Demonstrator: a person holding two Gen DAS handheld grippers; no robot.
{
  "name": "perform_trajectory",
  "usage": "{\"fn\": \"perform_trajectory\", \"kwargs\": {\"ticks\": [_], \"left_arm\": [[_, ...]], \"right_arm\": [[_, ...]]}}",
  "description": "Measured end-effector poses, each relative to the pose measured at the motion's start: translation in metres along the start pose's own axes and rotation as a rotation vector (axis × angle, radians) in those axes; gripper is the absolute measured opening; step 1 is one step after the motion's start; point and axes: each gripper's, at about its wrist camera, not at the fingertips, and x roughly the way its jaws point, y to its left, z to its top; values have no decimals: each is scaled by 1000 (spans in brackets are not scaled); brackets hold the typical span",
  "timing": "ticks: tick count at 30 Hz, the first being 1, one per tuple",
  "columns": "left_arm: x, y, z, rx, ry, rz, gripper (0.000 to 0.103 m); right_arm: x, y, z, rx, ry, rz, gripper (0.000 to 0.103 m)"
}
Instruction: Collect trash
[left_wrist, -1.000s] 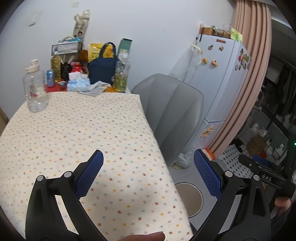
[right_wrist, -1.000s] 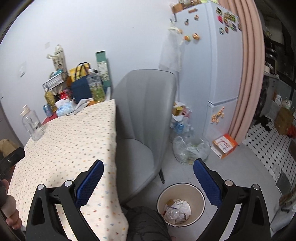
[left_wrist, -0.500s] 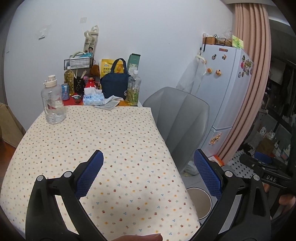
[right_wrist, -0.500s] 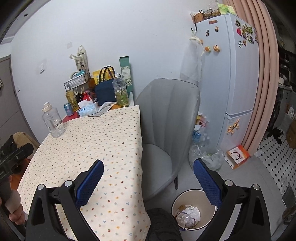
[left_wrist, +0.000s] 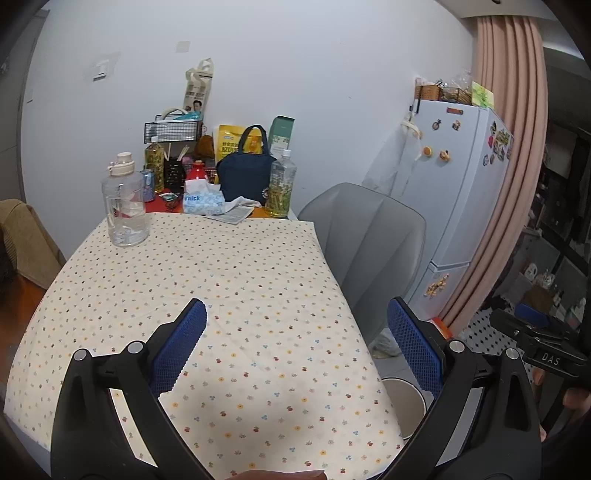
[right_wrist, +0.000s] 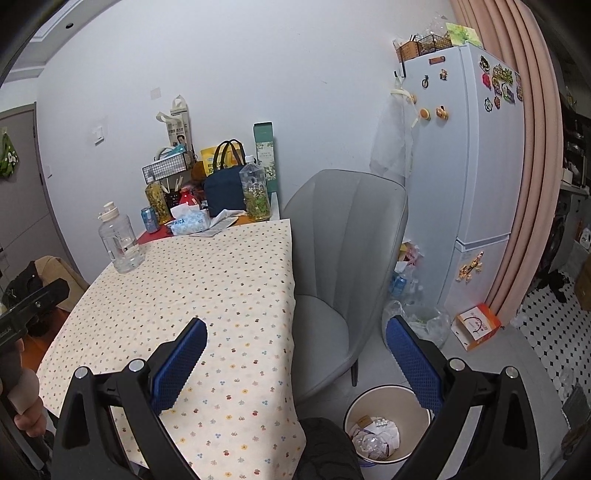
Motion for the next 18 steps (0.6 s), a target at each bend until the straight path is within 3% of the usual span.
{"fn": "perform_trajectory", "kwargs": {"ticks": [18], "left_arm": [[-9, 2, -4, 4, -15, 15, 97]], "right_arm": [[-9, 4, 0, -9, -15, 17, 95]]}}
